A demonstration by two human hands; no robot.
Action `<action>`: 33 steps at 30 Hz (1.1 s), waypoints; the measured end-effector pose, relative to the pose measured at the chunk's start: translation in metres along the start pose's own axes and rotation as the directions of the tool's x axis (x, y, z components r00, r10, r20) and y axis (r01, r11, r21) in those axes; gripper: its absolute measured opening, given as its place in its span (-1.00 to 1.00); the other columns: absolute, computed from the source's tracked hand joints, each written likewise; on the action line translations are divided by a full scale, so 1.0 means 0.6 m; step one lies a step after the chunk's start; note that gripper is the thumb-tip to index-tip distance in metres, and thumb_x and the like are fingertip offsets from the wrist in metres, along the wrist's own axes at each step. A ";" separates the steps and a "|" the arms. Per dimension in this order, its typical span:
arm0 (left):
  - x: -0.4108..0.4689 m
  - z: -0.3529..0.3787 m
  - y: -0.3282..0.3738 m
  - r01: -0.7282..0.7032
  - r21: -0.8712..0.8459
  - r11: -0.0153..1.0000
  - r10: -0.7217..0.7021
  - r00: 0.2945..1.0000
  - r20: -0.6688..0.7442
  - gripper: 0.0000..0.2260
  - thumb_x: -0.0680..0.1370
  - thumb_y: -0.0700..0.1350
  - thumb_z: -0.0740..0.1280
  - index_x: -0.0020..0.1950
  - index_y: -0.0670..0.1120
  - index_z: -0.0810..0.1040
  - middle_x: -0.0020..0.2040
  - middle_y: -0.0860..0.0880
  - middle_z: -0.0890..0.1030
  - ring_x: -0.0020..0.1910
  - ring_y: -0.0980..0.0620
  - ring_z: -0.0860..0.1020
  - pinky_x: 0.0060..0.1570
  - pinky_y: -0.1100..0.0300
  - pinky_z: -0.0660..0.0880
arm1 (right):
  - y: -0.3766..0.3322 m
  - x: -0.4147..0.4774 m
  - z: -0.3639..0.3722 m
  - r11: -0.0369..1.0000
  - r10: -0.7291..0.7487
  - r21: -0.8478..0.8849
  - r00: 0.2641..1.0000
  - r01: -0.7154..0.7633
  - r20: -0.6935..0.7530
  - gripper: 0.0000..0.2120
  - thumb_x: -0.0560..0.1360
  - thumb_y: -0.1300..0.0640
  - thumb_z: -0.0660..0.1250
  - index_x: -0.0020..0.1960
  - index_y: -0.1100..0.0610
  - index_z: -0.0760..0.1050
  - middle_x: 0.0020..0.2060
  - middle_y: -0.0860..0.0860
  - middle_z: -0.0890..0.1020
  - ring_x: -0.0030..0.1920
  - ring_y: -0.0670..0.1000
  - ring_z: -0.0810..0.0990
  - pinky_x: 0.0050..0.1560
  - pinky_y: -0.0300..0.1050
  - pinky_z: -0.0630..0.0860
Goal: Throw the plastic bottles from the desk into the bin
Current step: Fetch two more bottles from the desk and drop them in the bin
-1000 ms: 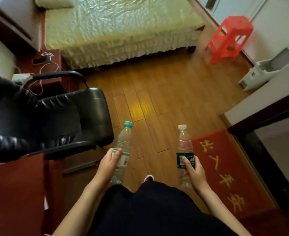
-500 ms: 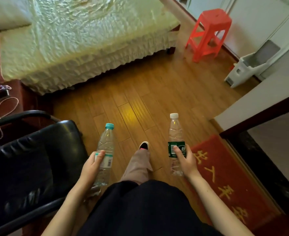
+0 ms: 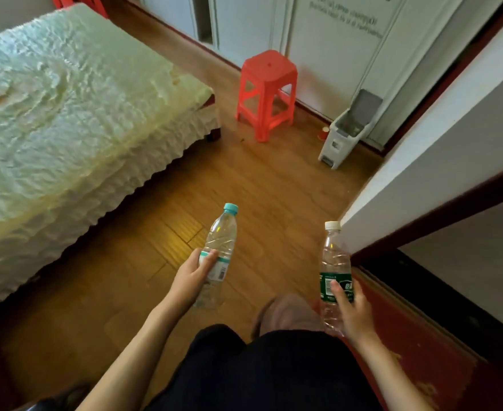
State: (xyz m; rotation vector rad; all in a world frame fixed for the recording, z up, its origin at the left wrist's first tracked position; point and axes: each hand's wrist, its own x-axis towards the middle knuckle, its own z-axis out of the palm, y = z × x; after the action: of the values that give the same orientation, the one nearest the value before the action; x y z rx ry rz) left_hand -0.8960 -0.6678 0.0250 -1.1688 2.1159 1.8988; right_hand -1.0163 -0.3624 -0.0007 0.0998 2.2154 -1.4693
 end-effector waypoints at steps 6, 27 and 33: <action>0.227 0.111 0.122 0.037 0.042 0.998 -0.043 0.990 0.132 -0.71 0.57 0.16 0.23 0.12 0.00 0.53 -0.08 -0.08 0.68 -0.16 -0.01 0.68 -0.15 0.09 0.63 | -0.041 0.200 -0.052 0.989 0.128 0.089 0.985 -0.119 -0.111 -0.41 0.36 -0.30 0.38 0.21 0.08 0.46 -0.10 0.05 0.67 -0.19 0.04 0.69 -0.31 -0.17 0.59; 0.826 0.245 0.543 0.150 0.052 0.987 -0.150 0.989 0.004 -0.81 0.58 0.13 0.21 0.05 0.07 0.49 -0.07 -0.14 0.66 -0.19 -0.06 0.65 -0.24 0.11 0.58 | -0.403 0.977 -0.126 0.980 0.095 0.180 0.994 -0.083 -0.059 -0.56 0.55 -0.09 0.28 0.35 0.07 0.37 0.10 0.08 0.62 0.03 0.04 0.65 -0.12 -0.23 0.55; 1.060 0.293 0.733 0.050 0.147 0.988 -0.070 0.988 0.136 -0.78 0.57 0.15 0.22 0.09 0.05 0.47 -0.07 -0.08 0.66 -0.14 -0.04 0.66 -0.20 0.12 0.58 | -0.485 1.132 -0.159 0.972 0.179 0.187 0.965 -0.143 -0.189 -0.64 0.56 -0.05 0.27 0.28 0.11 0.39 -0.01 0.05 0.63 -0.09 -0.03 0.64 -0.25 -0.29 0.49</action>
State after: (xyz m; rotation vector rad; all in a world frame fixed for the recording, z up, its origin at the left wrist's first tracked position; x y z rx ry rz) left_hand -1.6695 -0.8422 0.0181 -1.0260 2.0792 1.7166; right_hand -1.7411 -0.5346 -0.0123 0.4991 2.1722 -1.6175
